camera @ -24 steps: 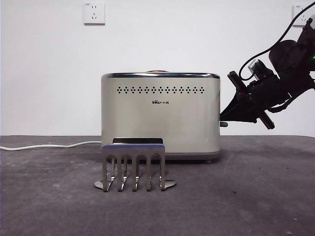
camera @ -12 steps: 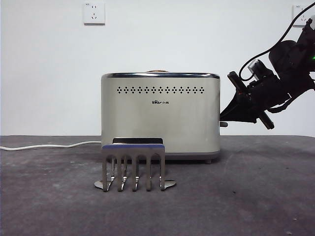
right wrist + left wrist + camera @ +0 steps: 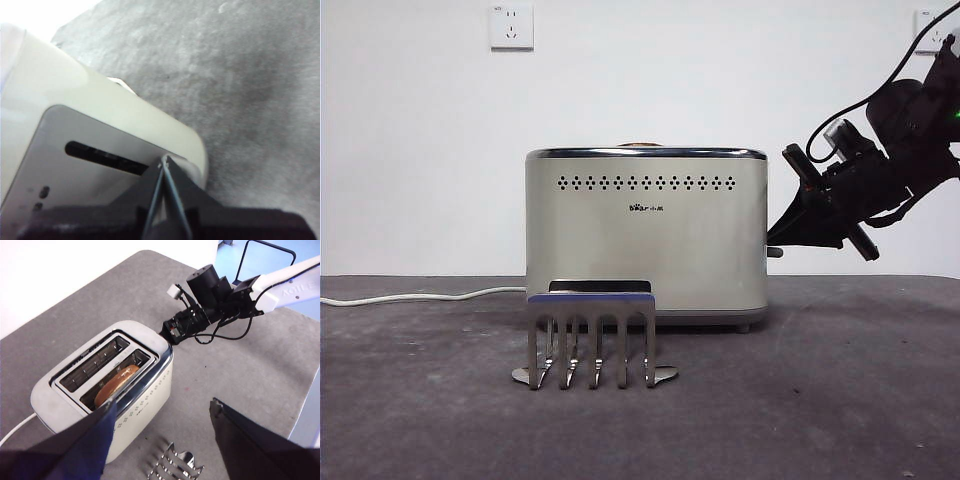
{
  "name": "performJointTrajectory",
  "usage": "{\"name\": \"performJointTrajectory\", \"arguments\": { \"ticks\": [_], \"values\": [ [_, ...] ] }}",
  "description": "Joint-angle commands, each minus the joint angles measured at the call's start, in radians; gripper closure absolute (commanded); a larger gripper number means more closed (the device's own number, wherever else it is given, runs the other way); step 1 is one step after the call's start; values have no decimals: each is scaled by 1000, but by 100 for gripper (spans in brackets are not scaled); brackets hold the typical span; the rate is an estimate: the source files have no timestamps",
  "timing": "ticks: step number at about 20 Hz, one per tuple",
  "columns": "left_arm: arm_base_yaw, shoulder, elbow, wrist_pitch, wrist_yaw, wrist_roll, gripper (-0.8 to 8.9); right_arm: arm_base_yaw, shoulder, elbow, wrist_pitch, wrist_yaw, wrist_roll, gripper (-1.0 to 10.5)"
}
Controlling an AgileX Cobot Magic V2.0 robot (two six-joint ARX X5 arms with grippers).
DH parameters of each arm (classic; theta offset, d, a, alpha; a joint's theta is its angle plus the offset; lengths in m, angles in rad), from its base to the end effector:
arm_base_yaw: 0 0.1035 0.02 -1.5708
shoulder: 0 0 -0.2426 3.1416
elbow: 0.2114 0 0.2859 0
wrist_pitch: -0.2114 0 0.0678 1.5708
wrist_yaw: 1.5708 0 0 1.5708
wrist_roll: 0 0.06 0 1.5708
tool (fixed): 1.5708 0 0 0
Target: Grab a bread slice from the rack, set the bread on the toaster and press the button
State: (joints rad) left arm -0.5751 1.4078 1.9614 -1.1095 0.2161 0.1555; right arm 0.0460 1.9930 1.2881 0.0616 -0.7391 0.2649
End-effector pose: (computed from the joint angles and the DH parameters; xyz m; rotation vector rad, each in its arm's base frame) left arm 0.2399 -0.1708 0.4742 0.2453 0.5008 -0.8134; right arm 0.4586 0.0616 0.1221 0.4673 0.7206 0.6739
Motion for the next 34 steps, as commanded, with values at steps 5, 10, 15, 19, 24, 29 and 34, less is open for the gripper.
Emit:
{"name": "performJointTrajectory", "arguments": {
  "ticks": [5, 10, 15, 19, 24, 29, 34],
  "values": [
    [-2, 0, -8, -10, -2, -3, 499, -27, -251, -21, -34, 14, -1, 959],
    [-2, 0, -8, -16, 0, -3, 499, -32, -533, -21, -327, 11, -62, 959],
    [-2, 0, -8, -40, 2, -3, 499, -16, -743, -21, -710, 11, -246, 959],
    [-2, 0, -8, -75, 2, -3, 501, -11, -840, -21, -930, 12, -350, 958],
    [-2, 0, -8, -139, 2, -3, 505, -11, -922, -21, -1139, 12, -439, 958],
    [-2, 0, -8, -186, 2, -3, 706, -11, -966, -21, -1200, 12, -440, 958],
    [-2, 0, -8, -209, 2, -2, 822, -11, -974, -21, -1200, 12, -439, 958]
  ]
}}
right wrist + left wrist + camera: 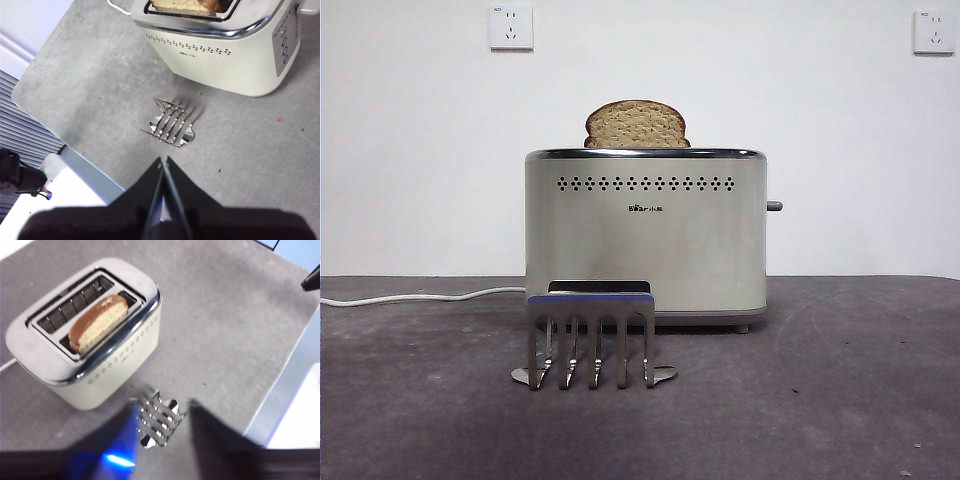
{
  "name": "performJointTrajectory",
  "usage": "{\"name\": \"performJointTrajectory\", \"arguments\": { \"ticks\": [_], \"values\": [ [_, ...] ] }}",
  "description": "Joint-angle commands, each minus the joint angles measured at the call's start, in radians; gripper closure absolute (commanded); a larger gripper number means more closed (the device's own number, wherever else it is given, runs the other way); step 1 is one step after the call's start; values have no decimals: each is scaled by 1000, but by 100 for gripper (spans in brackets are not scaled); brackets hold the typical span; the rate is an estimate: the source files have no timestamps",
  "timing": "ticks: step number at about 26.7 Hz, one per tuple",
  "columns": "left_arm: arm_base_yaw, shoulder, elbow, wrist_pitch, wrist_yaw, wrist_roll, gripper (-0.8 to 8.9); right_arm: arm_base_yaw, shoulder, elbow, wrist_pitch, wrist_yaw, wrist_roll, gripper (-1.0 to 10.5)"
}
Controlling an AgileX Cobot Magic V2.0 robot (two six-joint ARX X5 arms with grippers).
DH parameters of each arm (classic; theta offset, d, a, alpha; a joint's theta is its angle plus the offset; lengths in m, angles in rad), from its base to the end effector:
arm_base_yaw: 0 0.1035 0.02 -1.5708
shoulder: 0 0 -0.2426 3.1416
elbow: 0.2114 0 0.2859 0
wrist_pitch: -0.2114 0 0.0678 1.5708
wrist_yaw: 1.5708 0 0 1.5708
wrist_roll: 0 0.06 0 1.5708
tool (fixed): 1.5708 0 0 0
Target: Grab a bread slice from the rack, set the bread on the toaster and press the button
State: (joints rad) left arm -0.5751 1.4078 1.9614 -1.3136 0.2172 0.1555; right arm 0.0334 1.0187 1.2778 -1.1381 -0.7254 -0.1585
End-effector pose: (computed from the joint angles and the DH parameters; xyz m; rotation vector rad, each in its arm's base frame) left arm 0.2267 -0.1623 0.4538 0.2789 0.7081 -0.8125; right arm 0.2180 0.0471 0.3529 0.1629 0.7848 0.7707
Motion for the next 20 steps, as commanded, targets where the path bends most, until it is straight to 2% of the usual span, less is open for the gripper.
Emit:
{"name": "performJointTrajectory", "arguments": {
  "ticks": [1, 20],
  "values": [
    [-2, 0, -8, -6, 1, -3, 822, 2, 0, -10, 0, -2, -15, 956],
    [-2, 0, -8, 14, -1, -3, 816, 0, 0, -10, 0, -1, -16, 946]
  ]
}}
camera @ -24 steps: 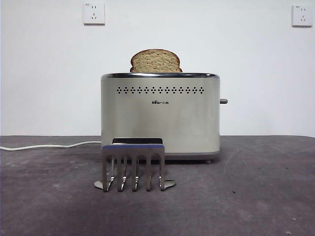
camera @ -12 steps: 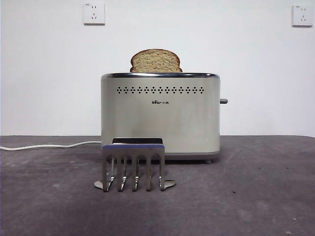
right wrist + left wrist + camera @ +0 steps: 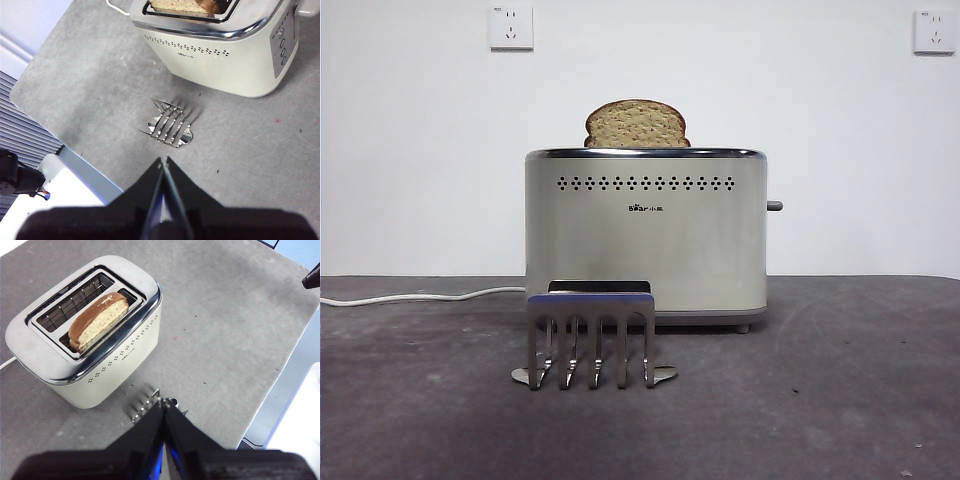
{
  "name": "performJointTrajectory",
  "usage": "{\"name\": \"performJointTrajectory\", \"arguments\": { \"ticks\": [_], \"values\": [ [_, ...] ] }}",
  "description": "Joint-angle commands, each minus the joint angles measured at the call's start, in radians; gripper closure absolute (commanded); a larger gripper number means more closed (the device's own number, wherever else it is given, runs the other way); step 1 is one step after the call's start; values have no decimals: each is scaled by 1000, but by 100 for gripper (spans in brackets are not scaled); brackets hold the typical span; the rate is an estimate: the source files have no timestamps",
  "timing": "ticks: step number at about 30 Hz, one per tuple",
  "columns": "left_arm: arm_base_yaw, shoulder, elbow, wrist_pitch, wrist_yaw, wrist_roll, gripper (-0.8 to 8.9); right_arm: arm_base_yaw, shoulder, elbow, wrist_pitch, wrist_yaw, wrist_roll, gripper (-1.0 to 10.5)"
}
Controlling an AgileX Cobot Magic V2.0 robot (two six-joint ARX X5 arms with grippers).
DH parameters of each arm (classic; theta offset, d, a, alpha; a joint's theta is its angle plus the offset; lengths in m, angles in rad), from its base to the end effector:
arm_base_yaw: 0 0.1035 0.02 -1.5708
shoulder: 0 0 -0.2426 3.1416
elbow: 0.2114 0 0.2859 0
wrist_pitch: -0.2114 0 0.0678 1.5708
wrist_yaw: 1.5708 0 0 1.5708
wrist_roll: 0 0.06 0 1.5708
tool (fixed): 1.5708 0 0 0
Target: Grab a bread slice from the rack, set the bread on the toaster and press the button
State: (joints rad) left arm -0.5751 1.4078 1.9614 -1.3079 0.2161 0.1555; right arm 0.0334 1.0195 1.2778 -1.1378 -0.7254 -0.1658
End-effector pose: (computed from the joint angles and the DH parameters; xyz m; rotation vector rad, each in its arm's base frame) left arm 0.2271 -0.1625 0.4543 0.2784 0.7023 -0.8116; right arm 0.2183 0.0471 0.3527 0.1565 0.7823 0.7735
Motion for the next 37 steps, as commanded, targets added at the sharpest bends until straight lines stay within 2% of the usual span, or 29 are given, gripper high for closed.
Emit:
{"name": "performJointTrajectory", "arguments": {
  "ticks": [1, 3, 6, 9, 14, 22, 27, 37],
  "values": [
    [0, 0, -8, 13, -5, -3, 816, 0, 0, -10, 0, -1, -8, 946],
    [6, -3, -8, 12, -30, -2, 816, 0, 0, -10, 0, -1, -8, 946],
    [29, -31, -8, 27, -91, 67, 816, 0, 0, -10, 1, -1, -8, 946],
    [90, -85, -10, 130, -79, 93, 816, 0, 0, -10, 1, -1, -8, 945],
    [246, -201, -11, 289, -27, 97, 816, 0, 0, -10, 1, -1, -8, 946],
    [476, -382, -46, 325, -32, 113, 816, 0, 0, -10, 1, -1, -8, 945],
    [550, -539, -235, 538, -32, 158, 816, 0, 0, -10, 1, -1, -8, 946],
    [626, -877, -888, 1019, -31, 134, 816, 0, 0, -10, 1, -1, -8, 946]
  ]
}}
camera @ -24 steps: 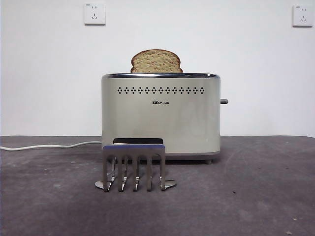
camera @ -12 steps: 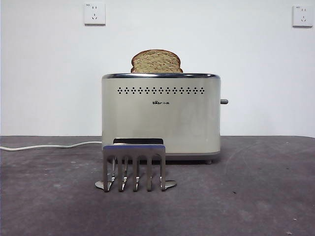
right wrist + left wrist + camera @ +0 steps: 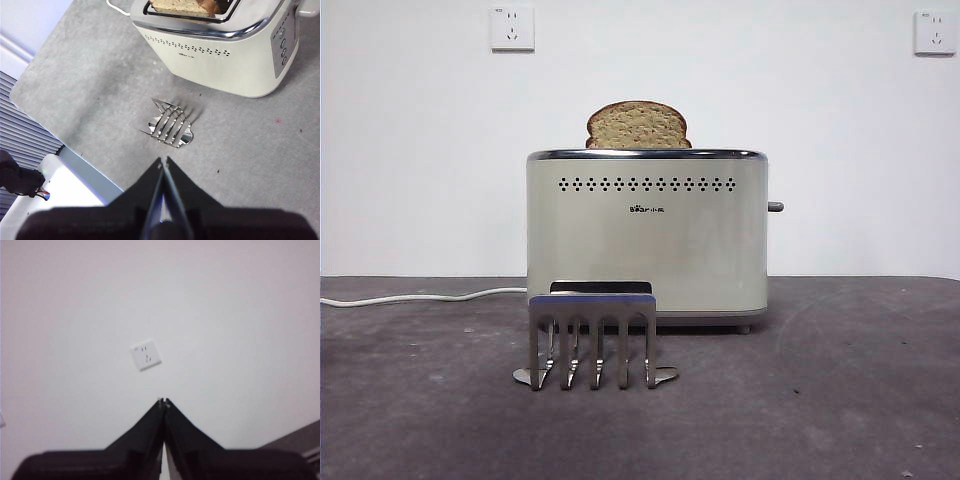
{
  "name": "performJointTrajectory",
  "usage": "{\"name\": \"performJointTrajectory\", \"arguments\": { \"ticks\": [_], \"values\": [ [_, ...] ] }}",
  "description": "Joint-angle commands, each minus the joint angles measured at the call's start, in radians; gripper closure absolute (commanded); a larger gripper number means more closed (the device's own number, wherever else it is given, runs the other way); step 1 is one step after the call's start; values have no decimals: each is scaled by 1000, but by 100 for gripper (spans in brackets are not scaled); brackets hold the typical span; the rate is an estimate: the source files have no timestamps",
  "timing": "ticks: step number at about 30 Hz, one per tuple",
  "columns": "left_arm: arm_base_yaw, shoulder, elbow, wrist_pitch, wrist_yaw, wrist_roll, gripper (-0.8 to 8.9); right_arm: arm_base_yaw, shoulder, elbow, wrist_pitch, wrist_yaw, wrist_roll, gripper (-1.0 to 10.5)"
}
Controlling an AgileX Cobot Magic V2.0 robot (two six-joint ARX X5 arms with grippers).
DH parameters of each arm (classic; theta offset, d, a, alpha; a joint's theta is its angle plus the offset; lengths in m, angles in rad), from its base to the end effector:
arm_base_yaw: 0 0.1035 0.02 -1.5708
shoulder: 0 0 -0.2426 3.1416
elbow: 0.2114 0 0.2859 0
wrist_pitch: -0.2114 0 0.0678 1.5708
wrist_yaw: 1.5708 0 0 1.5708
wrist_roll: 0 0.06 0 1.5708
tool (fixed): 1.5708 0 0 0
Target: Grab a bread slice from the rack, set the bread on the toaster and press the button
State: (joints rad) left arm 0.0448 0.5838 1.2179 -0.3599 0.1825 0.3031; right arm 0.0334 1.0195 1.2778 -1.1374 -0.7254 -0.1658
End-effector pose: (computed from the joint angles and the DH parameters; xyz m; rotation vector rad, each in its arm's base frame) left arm 0.1297 -0.0051 0.4855 0.3319 -0.2915 -0.0945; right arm 0.2183 0.0471 0.3528 0.1564 0.7820 0.7735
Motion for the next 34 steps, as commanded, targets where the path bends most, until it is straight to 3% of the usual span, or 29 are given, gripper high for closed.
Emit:
{"name": "performJointTrajectory", "arguments": {
  "ticks": [1, 9, 16, 26, 34],
  "values": [
    [7, -80, -200, 105, 2, -26, 816, 0, 0, -10, 0, -1, -8, 946],
    [7, -270, -617, 304, 2, -101, 816, 0, 0, -10, 0, -1, -8, 946],
    [7, -417, -888, 349, 2, -147, 816, 0, 0, -10, 0, -1, -8, 946],
    [7, -574, -1130, 348, 2, -177, 816, 0, 0, -10, 0, -1, -8, 946],
    [7, -582, -1215, 328, 2, -204, 816, 0, 0, -10, 0, -1, -8, 946]
  ]
}}
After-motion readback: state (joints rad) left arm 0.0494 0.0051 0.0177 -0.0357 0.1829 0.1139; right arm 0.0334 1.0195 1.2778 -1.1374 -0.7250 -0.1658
